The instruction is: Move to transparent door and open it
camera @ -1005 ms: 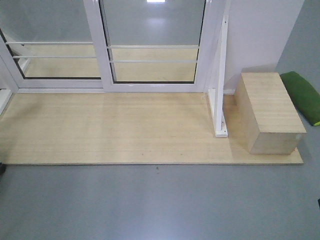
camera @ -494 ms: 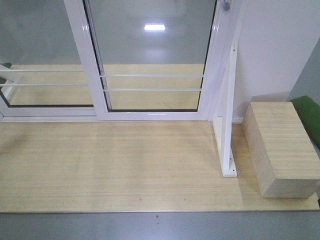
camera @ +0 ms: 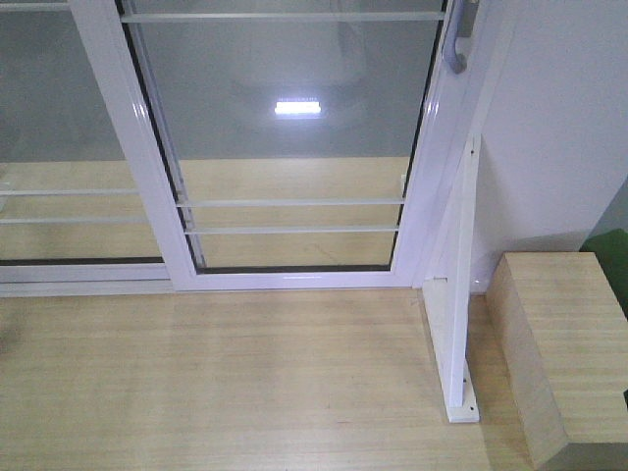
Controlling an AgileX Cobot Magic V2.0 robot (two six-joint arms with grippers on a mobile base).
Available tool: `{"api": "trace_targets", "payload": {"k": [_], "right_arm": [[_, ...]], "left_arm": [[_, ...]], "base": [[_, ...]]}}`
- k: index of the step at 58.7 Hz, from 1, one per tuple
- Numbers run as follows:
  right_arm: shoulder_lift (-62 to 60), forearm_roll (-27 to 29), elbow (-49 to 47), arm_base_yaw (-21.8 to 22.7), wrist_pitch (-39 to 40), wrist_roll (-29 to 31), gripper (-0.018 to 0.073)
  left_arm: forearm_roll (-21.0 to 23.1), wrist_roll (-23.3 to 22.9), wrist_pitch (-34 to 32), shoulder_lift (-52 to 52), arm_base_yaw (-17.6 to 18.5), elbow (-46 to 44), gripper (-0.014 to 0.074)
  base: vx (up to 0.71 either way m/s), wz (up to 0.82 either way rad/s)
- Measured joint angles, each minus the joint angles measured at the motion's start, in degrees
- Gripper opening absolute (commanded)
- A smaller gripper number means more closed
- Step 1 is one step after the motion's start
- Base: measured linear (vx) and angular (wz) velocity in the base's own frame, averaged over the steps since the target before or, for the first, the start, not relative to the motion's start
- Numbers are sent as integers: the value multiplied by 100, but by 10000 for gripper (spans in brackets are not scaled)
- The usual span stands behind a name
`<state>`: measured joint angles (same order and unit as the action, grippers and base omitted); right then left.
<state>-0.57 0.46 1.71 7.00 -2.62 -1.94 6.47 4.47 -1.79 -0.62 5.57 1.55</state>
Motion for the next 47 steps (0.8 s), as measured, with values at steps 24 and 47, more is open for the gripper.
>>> {"api": "trace_targets", "payload": {"k": [24,47], "right_arm": [[0,0,0,0,0,0,-5],[0,0,0,0,0,0,-5]], "left_arm": [[0,0,0,0,0,0,-6],[0,0,0,0,0,0,-6]], "base": [[32,-3],[19,-1]]}}
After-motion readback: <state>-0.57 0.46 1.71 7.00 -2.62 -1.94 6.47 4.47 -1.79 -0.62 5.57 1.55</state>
